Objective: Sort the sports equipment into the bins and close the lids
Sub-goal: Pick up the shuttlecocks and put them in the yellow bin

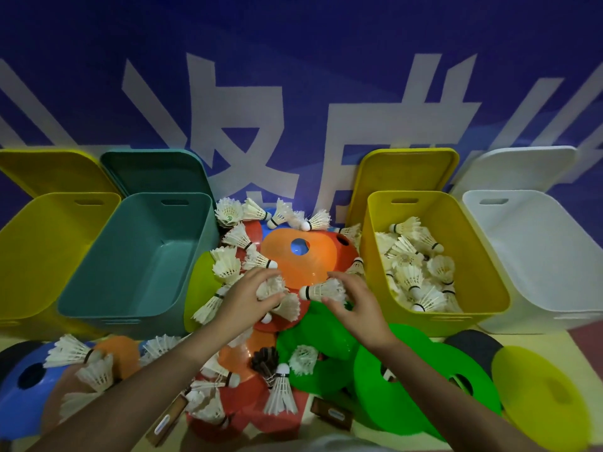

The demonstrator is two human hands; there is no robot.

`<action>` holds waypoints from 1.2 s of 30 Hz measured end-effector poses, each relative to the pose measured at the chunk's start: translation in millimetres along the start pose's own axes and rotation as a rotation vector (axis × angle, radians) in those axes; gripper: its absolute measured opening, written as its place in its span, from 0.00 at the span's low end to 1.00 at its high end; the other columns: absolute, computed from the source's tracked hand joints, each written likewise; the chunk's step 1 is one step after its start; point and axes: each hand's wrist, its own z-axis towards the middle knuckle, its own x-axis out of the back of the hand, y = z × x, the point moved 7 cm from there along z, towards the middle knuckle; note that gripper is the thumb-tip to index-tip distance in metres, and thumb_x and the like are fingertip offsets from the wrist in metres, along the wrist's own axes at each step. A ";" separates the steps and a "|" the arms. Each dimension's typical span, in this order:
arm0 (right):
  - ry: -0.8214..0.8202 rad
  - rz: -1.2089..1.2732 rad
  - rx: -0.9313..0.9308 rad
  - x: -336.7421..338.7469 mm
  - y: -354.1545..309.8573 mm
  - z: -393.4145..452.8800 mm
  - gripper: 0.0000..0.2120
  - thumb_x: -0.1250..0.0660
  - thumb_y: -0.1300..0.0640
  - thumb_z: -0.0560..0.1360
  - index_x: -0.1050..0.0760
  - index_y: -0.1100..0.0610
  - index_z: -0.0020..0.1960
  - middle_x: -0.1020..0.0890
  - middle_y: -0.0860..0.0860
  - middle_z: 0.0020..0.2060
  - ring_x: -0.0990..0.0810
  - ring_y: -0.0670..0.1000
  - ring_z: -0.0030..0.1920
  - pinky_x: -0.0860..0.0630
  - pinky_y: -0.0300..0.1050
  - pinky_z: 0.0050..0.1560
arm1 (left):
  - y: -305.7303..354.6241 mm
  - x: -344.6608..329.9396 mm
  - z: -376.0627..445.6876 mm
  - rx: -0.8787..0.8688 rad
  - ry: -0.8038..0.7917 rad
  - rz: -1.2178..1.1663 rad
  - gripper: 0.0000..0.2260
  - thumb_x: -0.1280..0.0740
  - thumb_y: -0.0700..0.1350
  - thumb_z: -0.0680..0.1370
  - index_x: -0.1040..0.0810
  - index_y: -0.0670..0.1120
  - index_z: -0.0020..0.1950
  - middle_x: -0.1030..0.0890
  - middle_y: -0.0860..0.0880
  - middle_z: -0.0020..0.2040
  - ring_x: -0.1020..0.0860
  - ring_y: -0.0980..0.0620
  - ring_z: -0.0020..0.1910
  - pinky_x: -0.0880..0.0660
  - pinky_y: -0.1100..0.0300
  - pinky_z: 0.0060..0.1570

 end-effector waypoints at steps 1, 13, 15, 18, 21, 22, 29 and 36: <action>0.023 0.008 0.023 13.2 -3.9 1.3 0.19 0.30 0.50 0.74 0.29 0.43 0.64 0.26 0.42 0.59 0.28 0.38 0.60 0.29 0.39 0.60 | 12.2 -2.4 5.7 0.001 0.015 -0.035 0.18 0.30 0.51 0.75 0.25 0.54 0.65 0.26 0.59 0.62 0.29 0.62 0.61 0.32 0.64 0.59; 0.408 -0.124 -0.248 218.1 95.4 2.8 0.21 0.28 0.46 0.72 0.26 0.50 0.63 0.19 0.48 0.53 0.20 0.48 0.53 0.22 0.49 0.53 | 162.4 -104.5 86.1 -0.158 -0.028 -0.297 0.18 0.32 0.48 0.77 0.28 0.57 0.66 0.27 0.56 0.66 0.30 0.60 0.64 0.33 0.64 0.62; 0.382 -0.207 -0.279 236.7 112.7 2.6 0.22 0.29 0.46 0.72 0.27 0.50 0.64 0.20 0.49 0.55 0.21 0.50 0.55 0.24 0.50 0.55 | 176.4 -129.7 98.4 -0.164 -0.089 -0.268 0.16 0.32 0.48 0.77 0.26 0.58 0.64 0.26 0.54 0.64 0.29 0.57 0.64 0.32 0.61 0.61; 0.345 -0.280 -0.295 247.9 128.9 1.0 0.24 0.30 0.45 0.72 0.27 0.51 0.65 0.22 0.51 0.59 0.23 0.52 0.59 0.27 0.47 0.57 | 190.9 -168.2 111.0 -0.177 -0.249 -0.087 0.16 0.33 0.51 0.77 0.26 0.57 0.65 0.26 0.54 0.63 0.27 0.55 0.62 0.29 0.58 0.60; 0.330 -0.318 -0.225 243.4 130.5 -3.6 0.24 0.30 0.45 0.73 0.28 0.52 0.66 0.23 0.51 0.59 0.24 0.52 0.58 0.28 0.45 0.55 | 187.3 -201.2 117.6 -0.260 -0.385 0.365 0.17 0.38 0.56 0.79 0.28 0.56 0.67 0.24 0.54 0.63 0.28 0.53 0.63 0.39 0.54 0.68; 0.321 -0.336 -0.204 240.9 130.1 -4.3 0.24 0.30 0.45 0.73 0.28 0.52 0.66 0.23 0.50 0.58 0.23 0.51 0.57 0.28 0.45 0.54 | 182.2 -208.7 119.1 -0.290 -0.412 0.524 0.17 0.40 0.58 0.79 0.28 0.57 0.67 0.23 0.54 0.62 0.29 0.52 0.64 0.45 0.51 0.71; 0.296 -0.392 -0.164 239.2 134.1 -2.5 0.24 0.33 0.43 0.74 0.30 0.49 0.67 0.25 0.49 0.59 0.23 0.51 0.56 0.27 0.44 0.52 | 169.6 -223.1 125.9 -0.281 -0.450 0.819 0.18 0.40 0.61 0.77 0.27 0.59 0.65 0.18 0.54 0.50 0.24 0.53 0.55 0.44 0.52 0.69; 0.185 -0.547 -0.152 229.5 139.6 2.1 0.26 0.38 0.39 0.75 0.32 0.50 0.69 0.25 0.50 0.59 0.22 0.53 0.55 0.26 0.46 0.47 | 169.1 -223.7 129.0 -0.289 -0.335 0.746 0.14 0.39 0.57 0.77 0.24 0.59 0.62 0.22 0.57 0.60 0.29 0.54 0.62 0.43 0.53 0.68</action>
